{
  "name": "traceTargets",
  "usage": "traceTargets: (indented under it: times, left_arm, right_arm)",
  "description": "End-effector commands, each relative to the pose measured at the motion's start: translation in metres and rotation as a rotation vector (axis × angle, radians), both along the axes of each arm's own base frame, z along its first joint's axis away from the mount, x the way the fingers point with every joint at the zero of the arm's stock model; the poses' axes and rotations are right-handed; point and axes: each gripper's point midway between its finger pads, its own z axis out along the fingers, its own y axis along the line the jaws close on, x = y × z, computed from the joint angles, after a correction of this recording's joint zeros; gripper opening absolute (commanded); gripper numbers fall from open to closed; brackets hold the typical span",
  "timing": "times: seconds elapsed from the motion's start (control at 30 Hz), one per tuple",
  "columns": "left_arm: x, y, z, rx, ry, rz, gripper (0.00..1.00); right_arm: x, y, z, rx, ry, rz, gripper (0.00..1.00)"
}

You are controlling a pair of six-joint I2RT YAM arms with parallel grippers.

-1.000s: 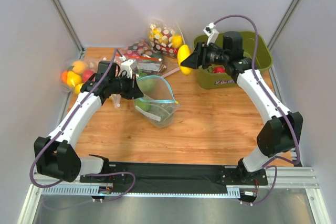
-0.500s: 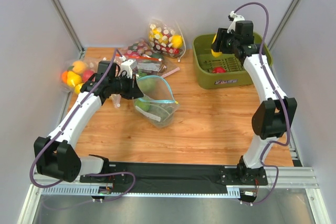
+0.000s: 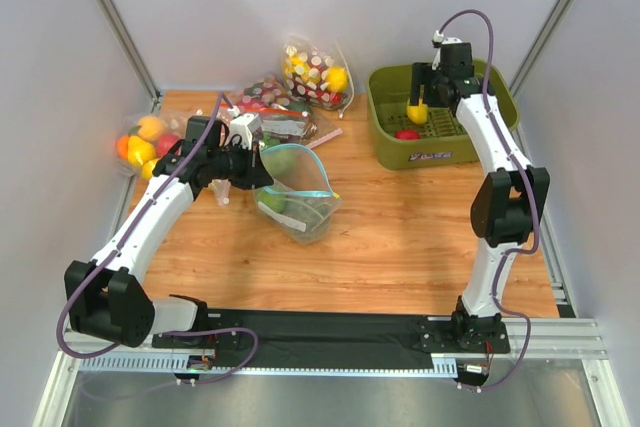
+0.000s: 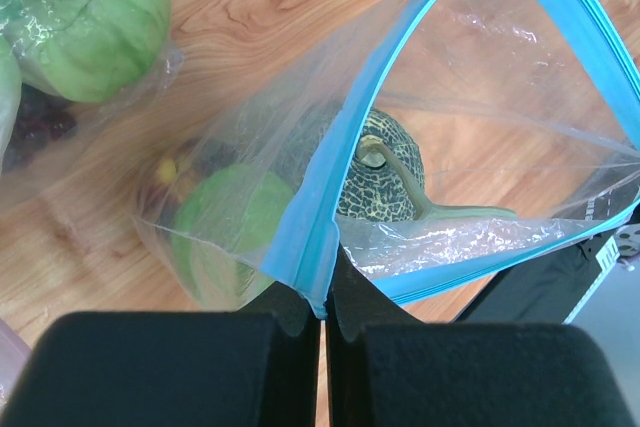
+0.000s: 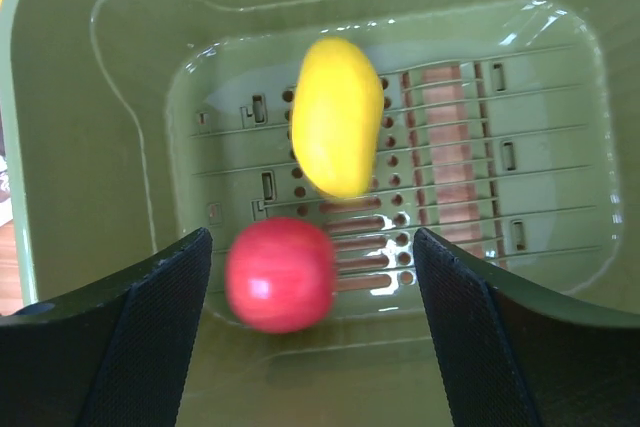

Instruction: Open the zip-top bag and remove the fake food

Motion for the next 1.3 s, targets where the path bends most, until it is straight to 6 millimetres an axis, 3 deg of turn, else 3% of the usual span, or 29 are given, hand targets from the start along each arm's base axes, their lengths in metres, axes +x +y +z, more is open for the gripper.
traceTargets:
  times: [0.0,0.07,0.1,0.17,0.2,0.23,0.27,0.3,0.33,0.37,0.4,0.53,0.6,0.77,0.93,1.03,1.27]
  left_arm:
    - [0.001,-0.001,0.012,-0.013,-0.039,-0.008,0.00]
    - [0.001,-0.001,0.013,-0.014,-0.041,-0.008,0.00]
    - [0.001,-0.001,0.013,-0.016,-0.040,-0.008,0.00]
    - [0.001,-0.001,0.012,-0.016,-0.036,-0.009,0.00]
    - [0.001,-0.001,0.012,-0.017,-0.036,-0.011,0.00]
    - [0.001,-0.001,0.012,-0.019,-0.036,-0.009,0.00]
    - [0.001,-0.002,0.012,-0.022,-0.035,-0.012,0.00]
    - [0.000,-0.003,0.014,-0.028,-0.037,-0.017,0.00]
    - [-0.001,-0.003,0.014,-0.030,-0.036,-0.020,0.00]
    - [0.000,-0.004,0.015,-0.032,-0.040,-0.021,0.00]
    - [-0.001,-0.004,0.015,-0.032,-0.042,-0.021,0.00]
    - [-0.001,-0.003,0.016,-0.033,-0.046,-0.021,0.00]
    - [-0.001,-0.004,0.017,-0.035,-0.047,-0.022,0.00]
    - [-0.002,-0.004,0.020,-0.038,-0.055,-0.023,0.00]
    - [-0.002,-0.003,0.019,-0.037,-0.053,-0.022,0.00]
    - [-0.002,-0.004,0.020,-0.037,-0.056,-0.024,0.00]
    - [-0.003,-0.004,0.022,-0.040,-0.063,-0.027,0.00]
  right_arm:
    - [0.000,-0.008,0.031,-0.040,-0.065,0.005,0.81]
    - [-0.004,0.003,0.042,-0.016,-0.104,0.062,0.80]
    - [-0.014,0.018,0.066,0.007,-0.156,0.120,0.80]
    - [-0.027,0.040,0.079,0.013,-0.198,0.213,0.79]
    - [-0.037,0.066,0.089,0.016,-0.225,0.308,0.79]
    - [-0.050,0.078,0.108,0.019,-0.261,0.357,0.78]
    - [-0.060,0.092,0.113,0.025,-0.265,0.409,0.77]
    - [-0.077,0.124,0.120,0.045,-0.276,0.523,0.77]
    - [-0.091,0.138,0.132,0.061,-0.299,0.577,0.75]
    - [-0.102,0.153,0.136,0.079,-0.303,0.634,0.74]
    - [-0.123,0.183,0.141,0.121,-0.308,0.751,0.73]
    - [-0.178,0.243,0.152,0.216,-0.319,1.024,0.64]
    - [-0.200,0.267,0.150,0.273,-0.301,1.147,0.59]
    - [-0.223,0.297,0.129,0.303,-0.203,1.298,0.51]
    - [-0.244,0.329,0.084,0.292,-0.040,1.392,0.50]
    - [-0.243,0.339,0.063,0.252,0.009,1.379,0.49]
    - [-0.230,0.338,0.020,0.063,0.102,1.278,0.48]
